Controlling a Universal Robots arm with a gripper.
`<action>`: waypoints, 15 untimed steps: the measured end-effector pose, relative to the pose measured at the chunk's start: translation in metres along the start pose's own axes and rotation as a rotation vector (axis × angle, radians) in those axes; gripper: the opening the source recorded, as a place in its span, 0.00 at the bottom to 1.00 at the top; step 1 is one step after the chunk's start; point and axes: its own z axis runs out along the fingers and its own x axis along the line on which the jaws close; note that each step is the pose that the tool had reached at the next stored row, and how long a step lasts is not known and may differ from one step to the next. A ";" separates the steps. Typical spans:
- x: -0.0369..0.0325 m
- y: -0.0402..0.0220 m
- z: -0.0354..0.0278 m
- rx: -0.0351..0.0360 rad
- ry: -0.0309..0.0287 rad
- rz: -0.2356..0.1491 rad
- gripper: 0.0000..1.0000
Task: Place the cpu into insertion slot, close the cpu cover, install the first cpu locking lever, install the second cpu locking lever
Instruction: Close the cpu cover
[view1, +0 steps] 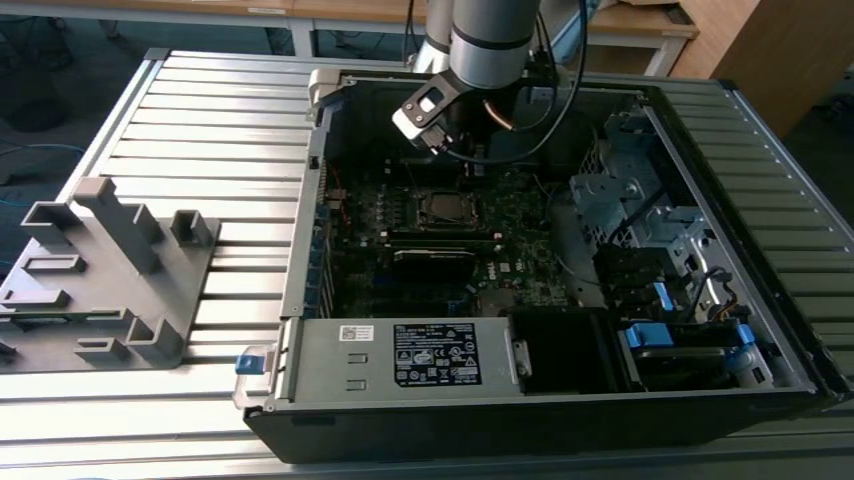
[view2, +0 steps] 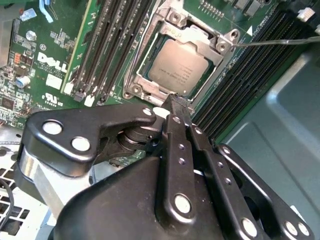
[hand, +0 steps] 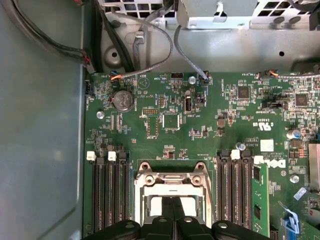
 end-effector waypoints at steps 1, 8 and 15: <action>0.0000 -0.0014 0.0004 0.0000 0.0000 0.000 0.11; -0.0004 -0.0104 0.0075 0.0002 -0.0001 0.000 0.11; -0.0006 -0.0122 0.0115 0.0002 0.0000 0.000 0.11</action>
